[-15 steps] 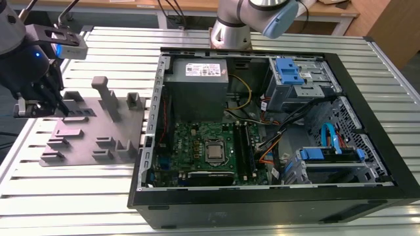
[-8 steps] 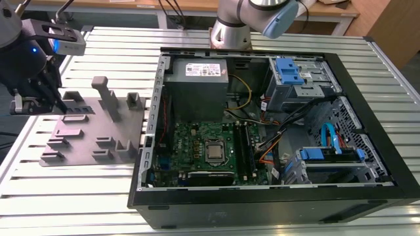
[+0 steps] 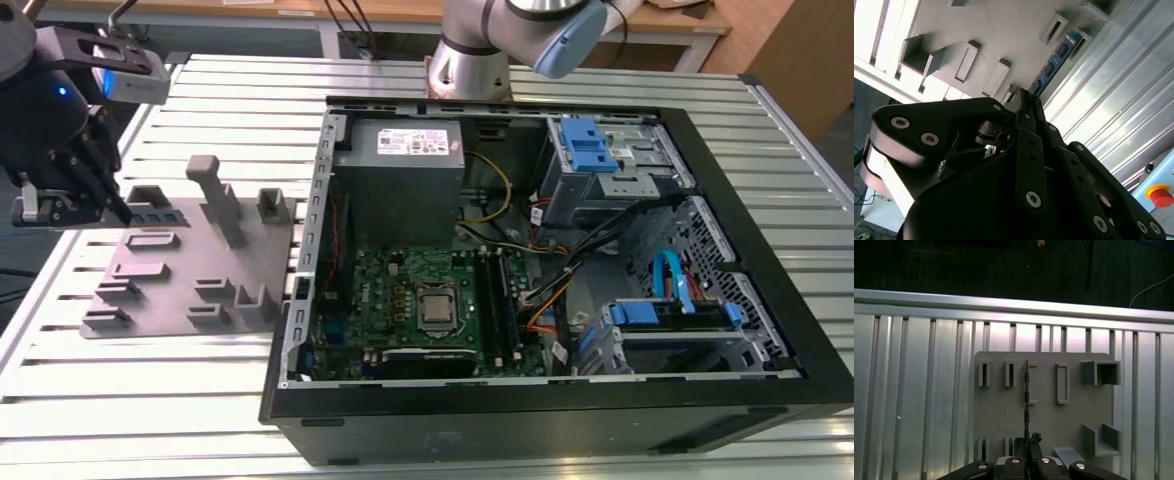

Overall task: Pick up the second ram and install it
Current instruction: 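Pick up the second ram and move it above second insertion slot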

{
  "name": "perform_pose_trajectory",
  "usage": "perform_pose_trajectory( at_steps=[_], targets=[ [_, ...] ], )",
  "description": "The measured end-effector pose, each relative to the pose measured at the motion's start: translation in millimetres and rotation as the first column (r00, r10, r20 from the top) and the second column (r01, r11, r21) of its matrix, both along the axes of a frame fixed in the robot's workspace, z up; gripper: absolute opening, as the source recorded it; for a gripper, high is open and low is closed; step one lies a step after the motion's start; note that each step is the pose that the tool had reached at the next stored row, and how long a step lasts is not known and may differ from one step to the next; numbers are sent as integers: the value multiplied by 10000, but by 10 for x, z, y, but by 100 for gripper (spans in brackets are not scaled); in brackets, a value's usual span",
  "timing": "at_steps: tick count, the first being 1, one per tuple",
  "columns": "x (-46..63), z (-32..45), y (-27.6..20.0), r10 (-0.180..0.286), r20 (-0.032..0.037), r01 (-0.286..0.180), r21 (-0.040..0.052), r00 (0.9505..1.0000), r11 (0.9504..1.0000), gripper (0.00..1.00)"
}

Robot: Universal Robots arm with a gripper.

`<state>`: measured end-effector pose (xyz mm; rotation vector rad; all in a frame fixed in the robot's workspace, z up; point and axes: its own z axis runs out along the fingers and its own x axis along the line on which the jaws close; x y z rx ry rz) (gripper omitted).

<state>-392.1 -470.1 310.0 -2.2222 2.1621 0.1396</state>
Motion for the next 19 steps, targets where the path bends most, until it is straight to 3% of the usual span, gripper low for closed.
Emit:
perform_pose_trajectory(
  at_steps=[19],
  targets=[
    [0, 220, 0, 0, 1, 0, 12, 10000, 10000, 14]
  ],
)
